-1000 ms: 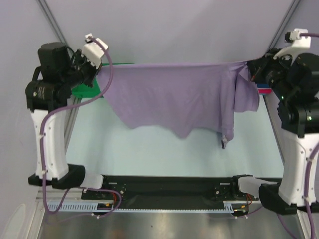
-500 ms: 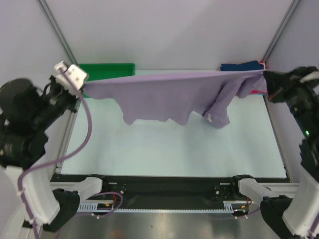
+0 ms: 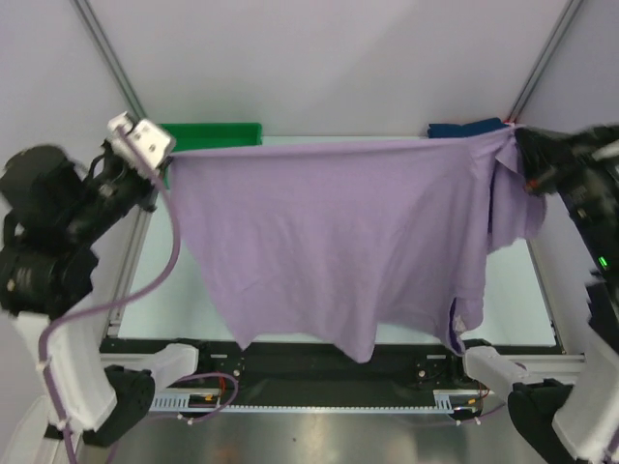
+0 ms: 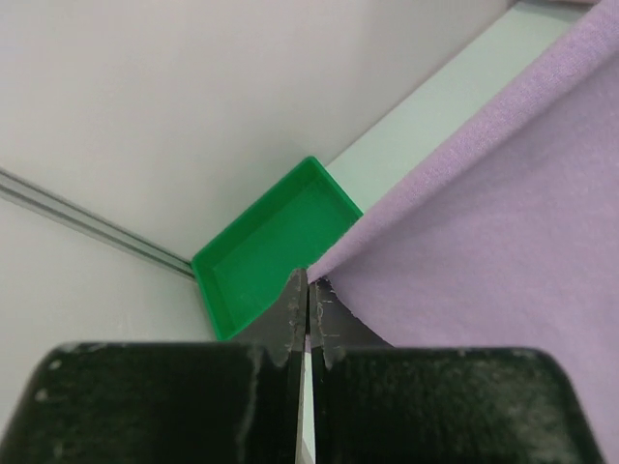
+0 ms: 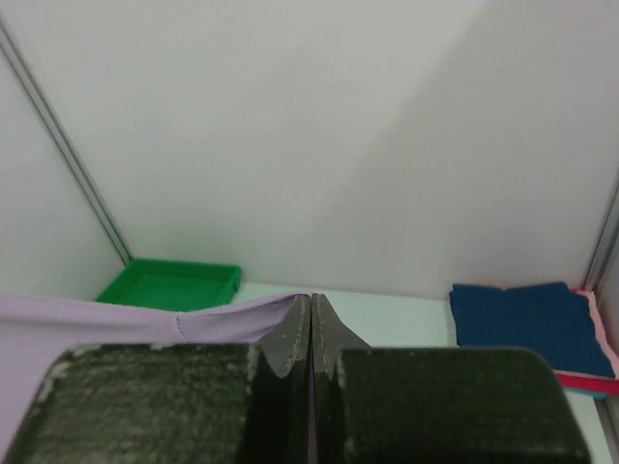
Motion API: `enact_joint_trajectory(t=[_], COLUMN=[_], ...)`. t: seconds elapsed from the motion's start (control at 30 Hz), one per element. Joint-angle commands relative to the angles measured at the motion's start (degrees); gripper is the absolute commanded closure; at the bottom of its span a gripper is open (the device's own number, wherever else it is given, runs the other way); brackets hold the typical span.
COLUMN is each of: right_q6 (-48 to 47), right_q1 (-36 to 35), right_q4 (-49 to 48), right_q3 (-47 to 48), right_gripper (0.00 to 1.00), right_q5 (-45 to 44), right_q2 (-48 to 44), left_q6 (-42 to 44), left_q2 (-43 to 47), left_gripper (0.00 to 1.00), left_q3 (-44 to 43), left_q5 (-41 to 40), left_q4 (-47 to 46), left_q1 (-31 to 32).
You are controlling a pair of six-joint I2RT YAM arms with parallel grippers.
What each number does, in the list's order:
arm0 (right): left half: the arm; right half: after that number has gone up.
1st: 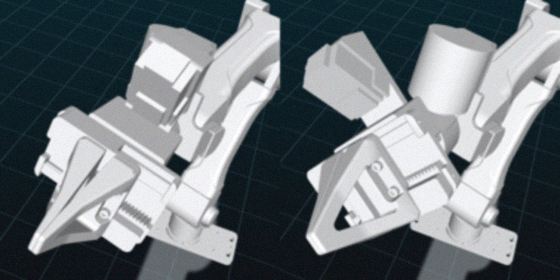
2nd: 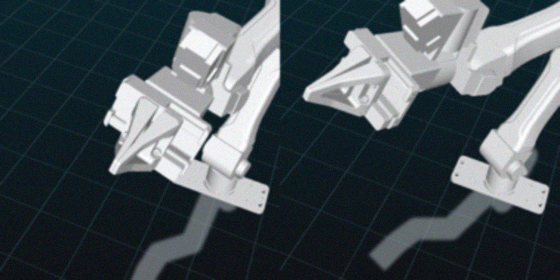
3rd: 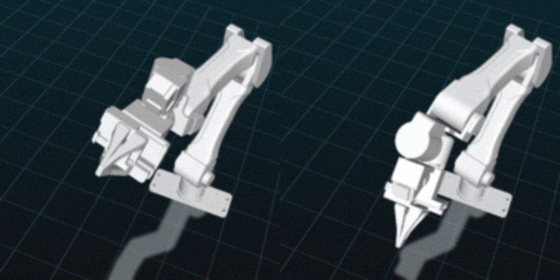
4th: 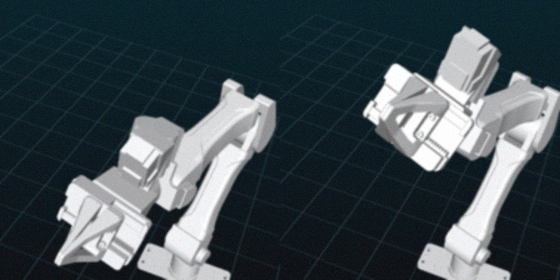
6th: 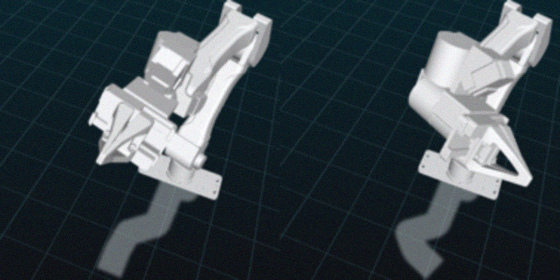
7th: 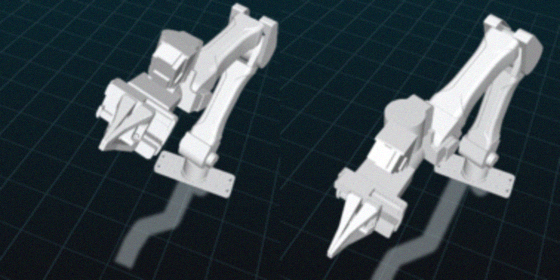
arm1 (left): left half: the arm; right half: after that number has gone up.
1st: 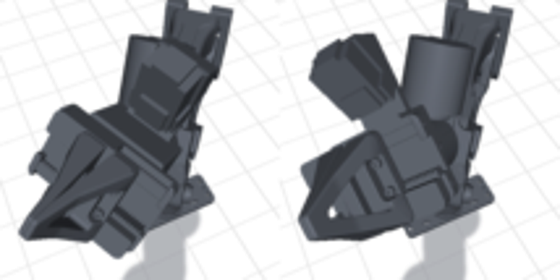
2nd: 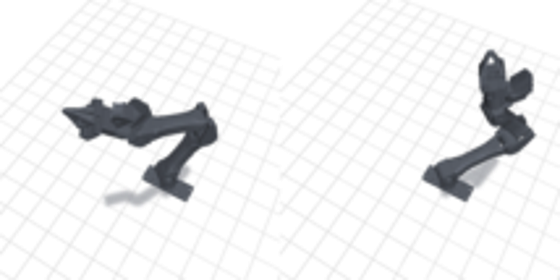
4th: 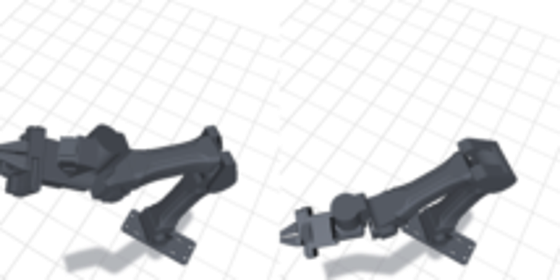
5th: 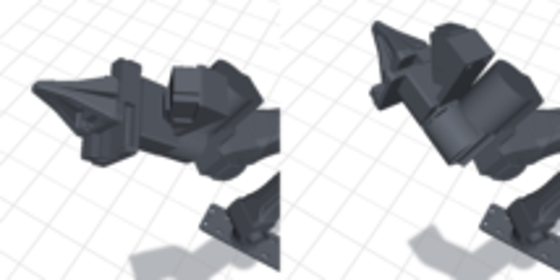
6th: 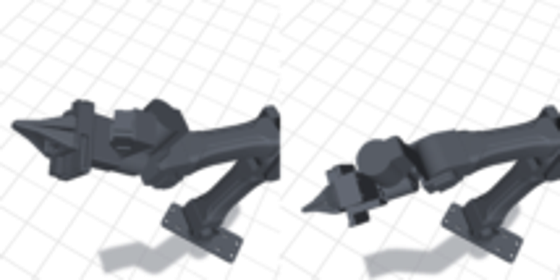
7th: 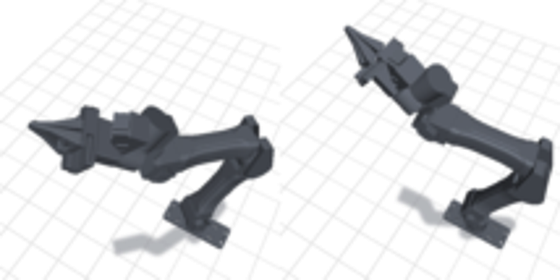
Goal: Fold and stack the t-shirts
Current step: Flatten the tshirt out
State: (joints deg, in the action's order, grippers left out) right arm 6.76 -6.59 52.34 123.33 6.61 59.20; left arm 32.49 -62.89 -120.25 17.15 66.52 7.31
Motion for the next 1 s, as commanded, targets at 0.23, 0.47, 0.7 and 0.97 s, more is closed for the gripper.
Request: enact_joint_trajectory(t=[0.23,0.47,0.7,0.97], right_q6=[-6.06,-5.89,3.16,12.99], right_q1=[0.17,0.26,1.31,5.96], right_q4=[-29.73,-37.84,-11.67,-19.02], right_q3=[-17.94,-5.97,32.56,-26.07], right_gripper=[1.00,0.98,0.25,0.22], right_q5=[3.66,3.33,-6.26,-13.73], right_q2=[25.15,51.16,78.87,42.26], left_q6=[-1.20,-6.72,-11.92,-0.62], left_q2=[-23.04,-42.54,-63.41,-30.94], left_gripper=[1.00,0.89,0.20,0.21], left_q3=[9.24,9.16,-19.13,28.15], left_q5=[-4.40,-11.60,-12.76,-7.31], left_q4=[-15.80,-29.77,-14.76,-26.45], left_q1=[-1.25,-1.25,-0.55,7.00])
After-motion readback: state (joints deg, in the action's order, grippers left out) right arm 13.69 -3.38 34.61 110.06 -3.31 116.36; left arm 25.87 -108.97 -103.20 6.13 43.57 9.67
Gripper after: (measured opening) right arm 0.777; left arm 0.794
